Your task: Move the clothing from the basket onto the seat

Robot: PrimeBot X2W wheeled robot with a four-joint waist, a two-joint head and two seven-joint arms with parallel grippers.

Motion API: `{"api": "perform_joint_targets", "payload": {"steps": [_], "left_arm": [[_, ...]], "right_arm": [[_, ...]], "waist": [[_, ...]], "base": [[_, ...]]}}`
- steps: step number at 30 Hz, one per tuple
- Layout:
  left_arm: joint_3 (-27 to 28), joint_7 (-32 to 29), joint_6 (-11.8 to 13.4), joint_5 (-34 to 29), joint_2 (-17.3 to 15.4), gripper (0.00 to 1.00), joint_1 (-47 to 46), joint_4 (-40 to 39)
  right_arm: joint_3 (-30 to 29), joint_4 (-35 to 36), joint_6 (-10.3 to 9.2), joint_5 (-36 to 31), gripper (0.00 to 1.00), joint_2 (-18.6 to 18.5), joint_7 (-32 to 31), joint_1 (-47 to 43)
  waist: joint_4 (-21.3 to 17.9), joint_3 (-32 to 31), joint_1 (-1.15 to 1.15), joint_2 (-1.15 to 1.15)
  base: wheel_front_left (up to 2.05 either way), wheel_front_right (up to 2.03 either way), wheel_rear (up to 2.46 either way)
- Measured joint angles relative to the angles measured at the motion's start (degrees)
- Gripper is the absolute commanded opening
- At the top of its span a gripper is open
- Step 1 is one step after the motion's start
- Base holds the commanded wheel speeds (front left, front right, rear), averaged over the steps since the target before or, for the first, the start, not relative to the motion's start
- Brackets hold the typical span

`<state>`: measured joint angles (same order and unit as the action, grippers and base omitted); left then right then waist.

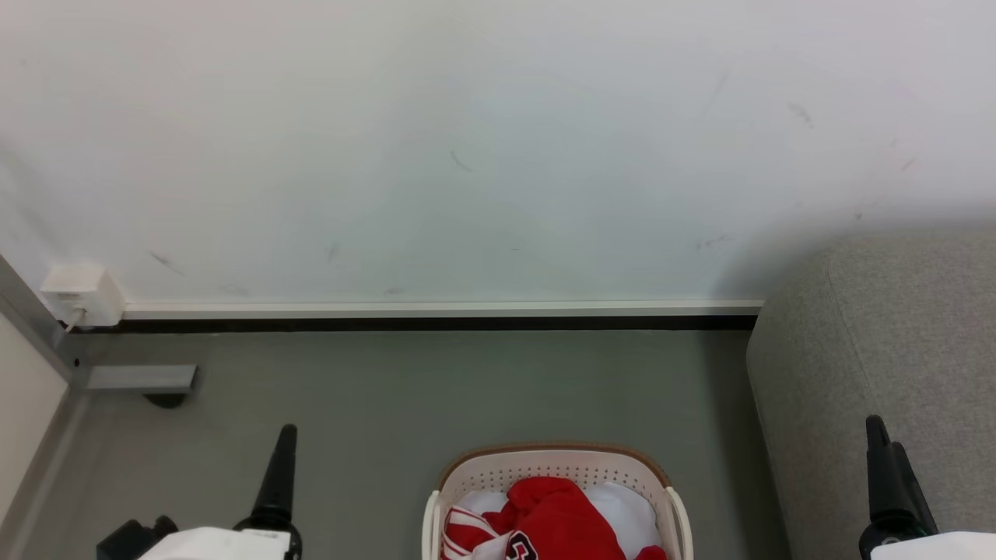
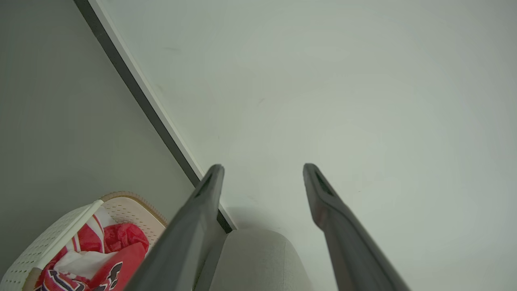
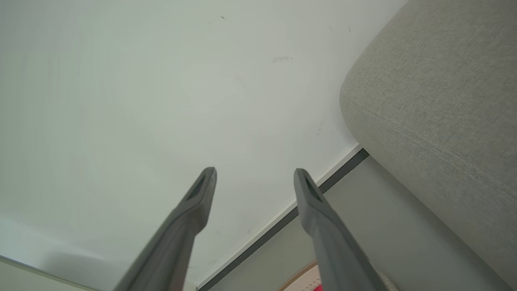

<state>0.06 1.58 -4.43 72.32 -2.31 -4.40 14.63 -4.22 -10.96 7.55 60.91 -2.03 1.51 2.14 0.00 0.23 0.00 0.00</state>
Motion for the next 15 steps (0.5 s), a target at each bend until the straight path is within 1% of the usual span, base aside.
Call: {"api": "perform_joint_targets", "payload": {"steps": [9,15], "left_arm": [[-1.5,1.6,1.8,-10.0,0.0,1.0,0.0,-1.5],[-2.5,3.0,2.5,-16.8,-0.1,1.0,0.0,-2.0]], "right_arm": [[1.2,1.3,0.0,-12.2,1.0,0.0,1.7,-1.0],[2.3,1.7,0.0,-19.0,1.0,-0.1,2.9,-1.1]], "waist": [[0.0,0.0,0.0,0.0],[-0.1,0.0,0.0,0.0]], "base": [[0.0,0.0,0.0],[0.0,0.0,0.0]]}}
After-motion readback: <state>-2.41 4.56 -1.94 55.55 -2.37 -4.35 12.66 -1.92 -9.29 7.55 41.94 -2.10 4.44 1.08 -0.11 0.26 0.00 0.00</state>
